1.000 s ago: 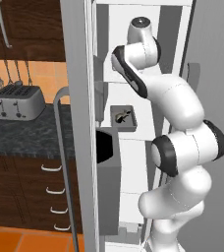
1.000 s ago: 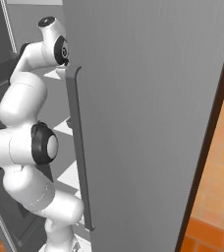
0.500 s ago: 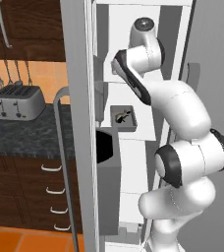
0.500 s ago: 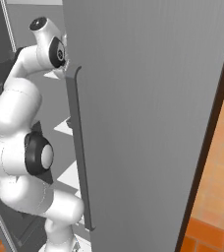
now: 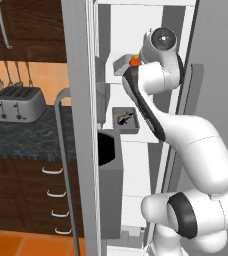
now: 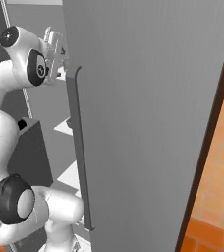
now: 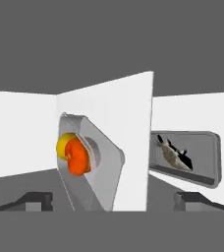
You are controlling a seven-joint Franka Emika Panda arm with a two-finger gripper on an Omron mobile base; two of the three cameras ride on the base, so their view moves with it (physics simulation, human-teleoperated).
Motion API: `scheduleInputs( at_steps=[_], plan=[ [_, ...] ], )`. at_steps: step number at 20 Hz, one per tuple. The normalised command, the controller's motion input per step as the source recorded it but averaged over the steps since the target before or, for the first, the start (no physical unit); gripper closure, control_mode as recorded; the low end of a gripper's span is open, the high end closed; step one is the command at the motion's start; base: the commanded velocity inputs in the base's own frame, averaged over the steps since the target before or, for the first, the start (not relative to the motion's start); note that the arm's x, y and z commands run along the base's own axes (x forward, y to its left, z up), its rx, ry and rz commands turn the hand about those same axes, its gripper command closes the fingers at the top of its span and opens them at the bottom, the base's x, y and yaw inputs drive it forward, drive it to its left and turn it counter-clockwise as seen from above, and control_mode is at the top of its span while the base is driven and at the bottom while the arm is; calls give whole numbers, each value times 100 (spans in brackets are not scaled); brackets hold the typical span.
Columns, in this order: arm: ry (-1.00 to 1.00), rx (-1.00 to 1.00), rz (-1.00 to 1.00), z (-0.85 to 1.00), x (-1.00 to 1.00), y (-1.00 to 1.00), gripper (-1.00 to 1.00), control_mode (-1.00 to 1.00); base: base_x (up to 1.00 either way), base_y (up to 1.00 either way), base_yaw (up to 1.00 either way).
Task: Take the meat container that has the fish and place it on the second highest rack of the freezer. Then take the vegetable container that has the lemon and squash and place it on the highest rack of the freezer.
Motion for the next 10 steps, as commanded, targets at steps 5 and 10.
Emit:
scheduleInputs(
  at_steps=[5,10],
  plan=[
    [-1,0,0,0,-100,0,-100,-100,0,0,0],
    [11,1,0,-8,-100,0,-100,-100,0,0,0]
  ],
)
